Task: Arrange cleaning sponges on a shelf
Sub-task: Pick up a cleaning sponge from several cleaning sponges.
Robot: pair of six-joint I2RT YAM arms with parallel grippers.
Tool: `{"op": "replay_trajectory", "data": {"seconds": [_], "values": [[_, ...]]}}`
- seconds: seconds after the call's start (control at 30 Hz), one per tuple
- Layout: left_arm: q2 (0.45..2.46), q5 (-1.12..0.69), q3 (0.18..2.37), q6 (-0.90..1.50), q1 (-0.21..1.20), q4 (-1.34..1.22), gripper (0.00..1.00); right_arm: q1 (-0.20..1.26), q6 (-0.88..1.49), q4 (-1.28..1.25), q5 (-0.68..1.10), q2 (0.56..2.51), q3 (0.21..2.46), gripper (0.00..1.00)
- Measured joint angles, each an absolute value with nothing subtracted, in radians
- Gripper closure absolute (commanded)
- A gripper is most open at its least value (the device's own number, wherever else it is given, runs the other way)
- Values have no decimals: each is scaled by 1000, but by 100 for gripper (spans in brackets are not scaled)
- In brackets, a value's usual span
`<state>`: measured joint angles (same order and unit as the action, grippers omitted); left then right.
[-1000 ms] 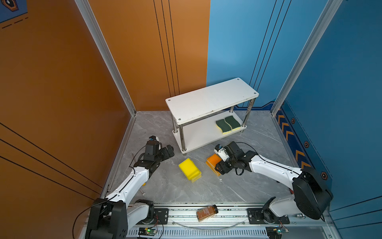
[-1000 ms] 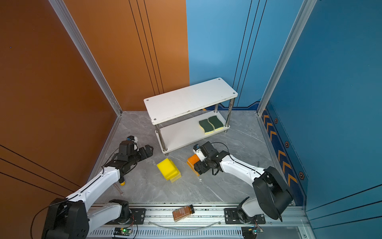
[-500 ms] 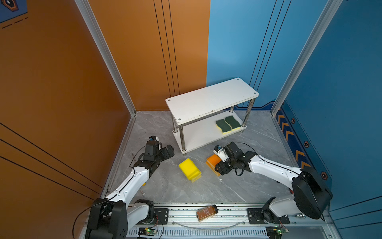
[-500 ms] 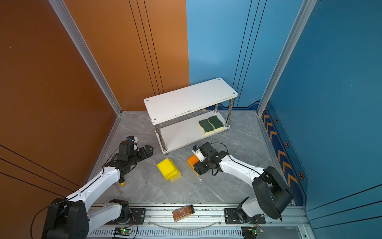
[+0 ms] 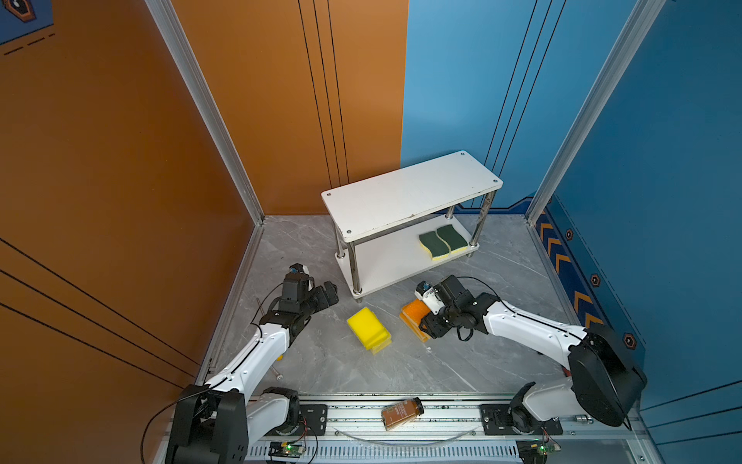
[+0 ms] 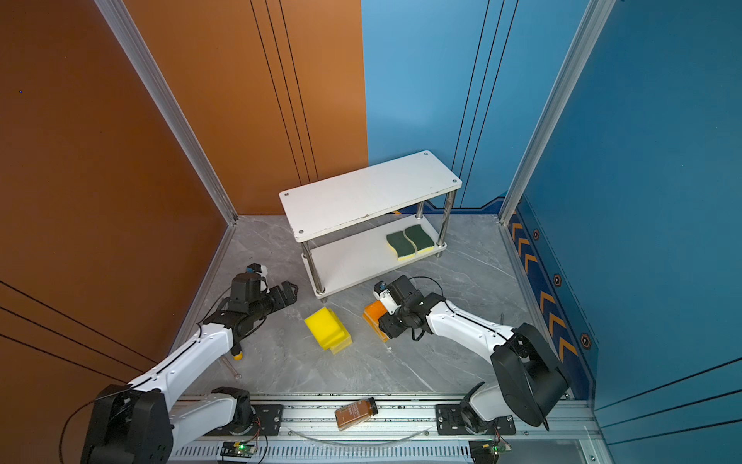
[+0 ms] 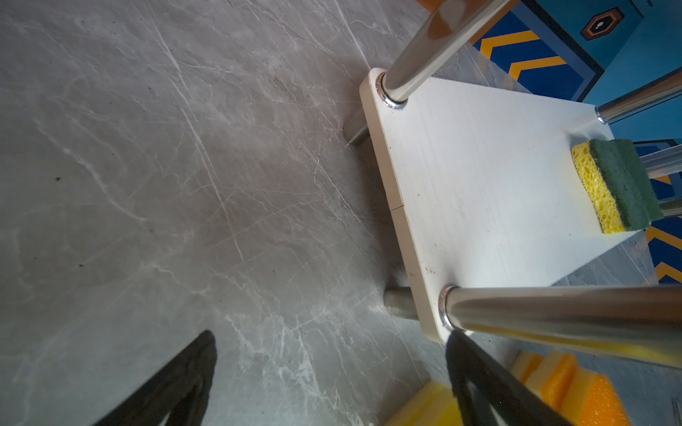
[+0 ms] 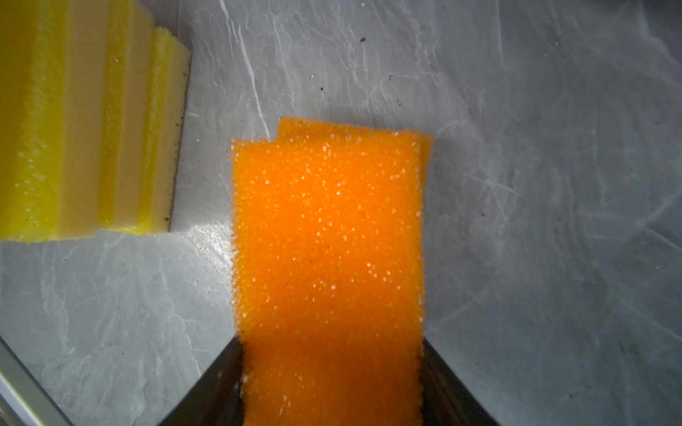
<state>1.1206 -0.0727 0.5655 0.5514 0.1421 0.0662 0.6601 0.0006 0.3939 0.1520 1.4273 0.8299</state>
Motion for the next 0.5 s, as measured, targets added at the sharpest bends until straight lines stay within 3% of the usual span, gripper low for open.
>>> {"op": "replay_trajectory", "data": {"seconds": [0.5], "values": [[1124,-73,565,551,142,62,2,639,1,391,154,1414,836,41]]}}
